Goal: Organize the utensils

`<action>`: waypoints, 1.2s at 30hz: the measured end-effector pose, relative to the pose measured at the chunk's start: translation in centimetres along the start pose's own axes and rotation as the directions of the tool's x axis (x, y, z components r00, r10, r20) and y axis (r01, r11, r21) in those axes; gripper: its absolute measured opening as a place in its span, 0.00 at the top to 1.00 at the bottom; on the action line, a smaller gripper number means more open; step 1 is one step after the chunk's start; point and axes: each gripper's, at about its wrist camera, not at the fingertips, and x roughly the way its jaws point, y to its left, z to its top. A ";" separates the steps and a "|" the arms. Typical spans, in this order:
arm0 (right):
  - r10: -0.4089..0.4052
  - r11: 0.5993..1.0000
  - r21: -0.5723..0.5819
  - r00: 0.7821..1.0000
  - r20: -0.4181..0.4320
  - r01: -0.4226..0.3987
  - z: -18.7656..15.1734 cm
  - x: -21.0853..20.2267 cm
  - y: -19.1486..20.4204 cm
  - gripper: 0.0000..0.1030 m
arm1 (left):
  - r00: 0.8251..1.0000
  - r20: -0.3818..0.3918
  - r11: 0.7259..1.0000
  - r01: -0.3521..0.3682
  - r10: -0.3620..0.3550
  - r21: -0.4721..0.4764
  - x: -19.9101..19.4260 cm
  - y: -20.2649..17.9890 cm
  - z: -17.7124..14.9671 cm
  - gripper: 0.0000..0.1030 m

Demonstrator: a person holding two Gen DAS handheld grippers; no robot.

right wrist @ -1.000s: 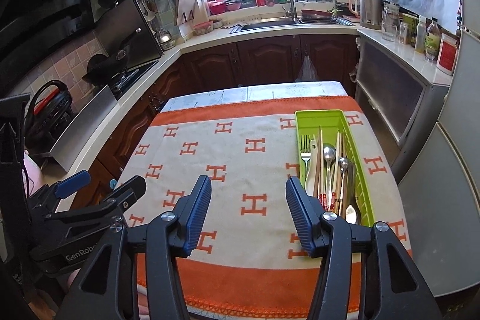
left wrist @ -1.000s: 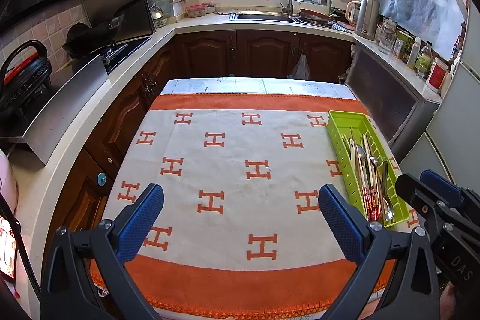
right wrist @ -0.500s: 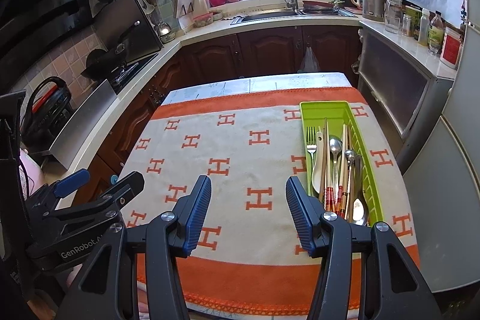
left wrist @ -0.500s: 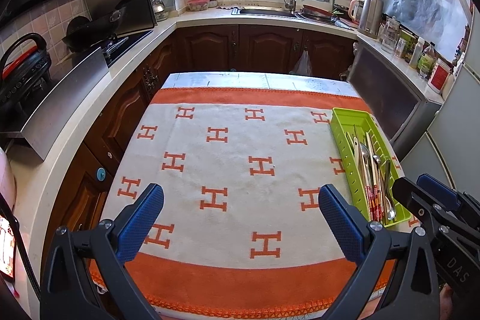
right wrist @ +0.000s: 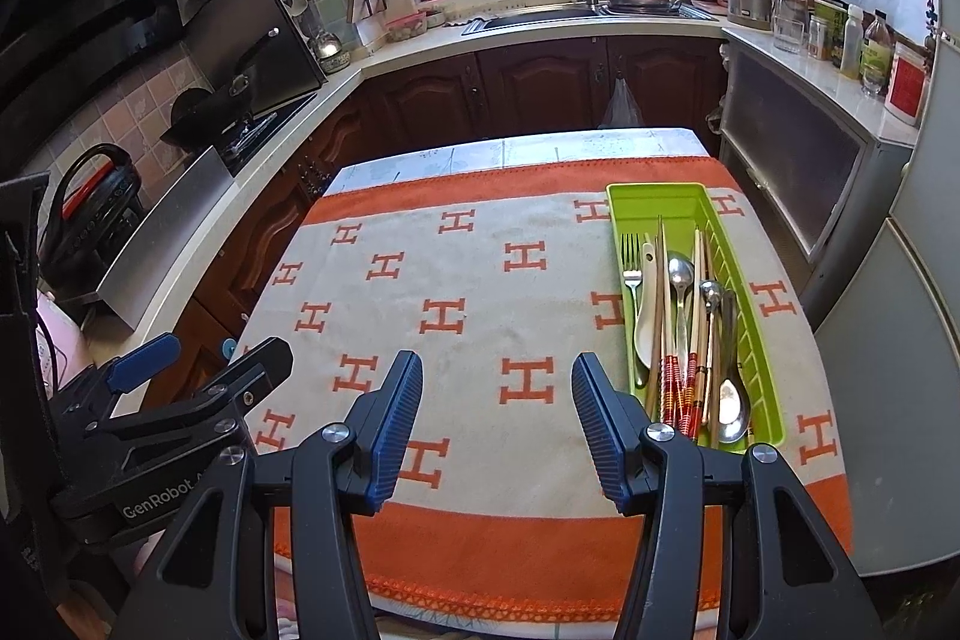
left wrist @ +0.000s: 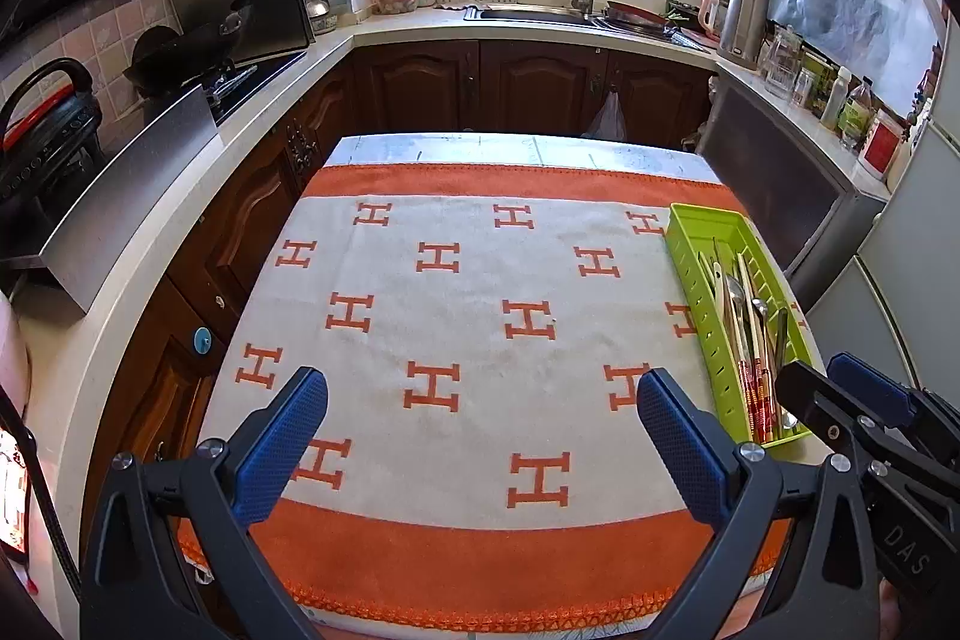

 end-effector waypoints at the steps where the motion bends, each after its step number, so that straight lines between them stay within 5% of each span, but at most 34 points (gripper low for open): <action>1: 0.000 1.000 0.000 1.000 -0.001 0.000 0.0 0.1 0.0 0.48 | 1.000 -0.001 1.000 0.000 0.000 -0.001 0.0 0.0 0.0 0.01; 36: -0.020 1.000 0.014 0.998 -0.051 0.021 -0.5 2.9 0.6 0.48 | 0.999 -0.045 1.000 0.024 -0.024 -0.008 1.9 0.8 -0.5 0.01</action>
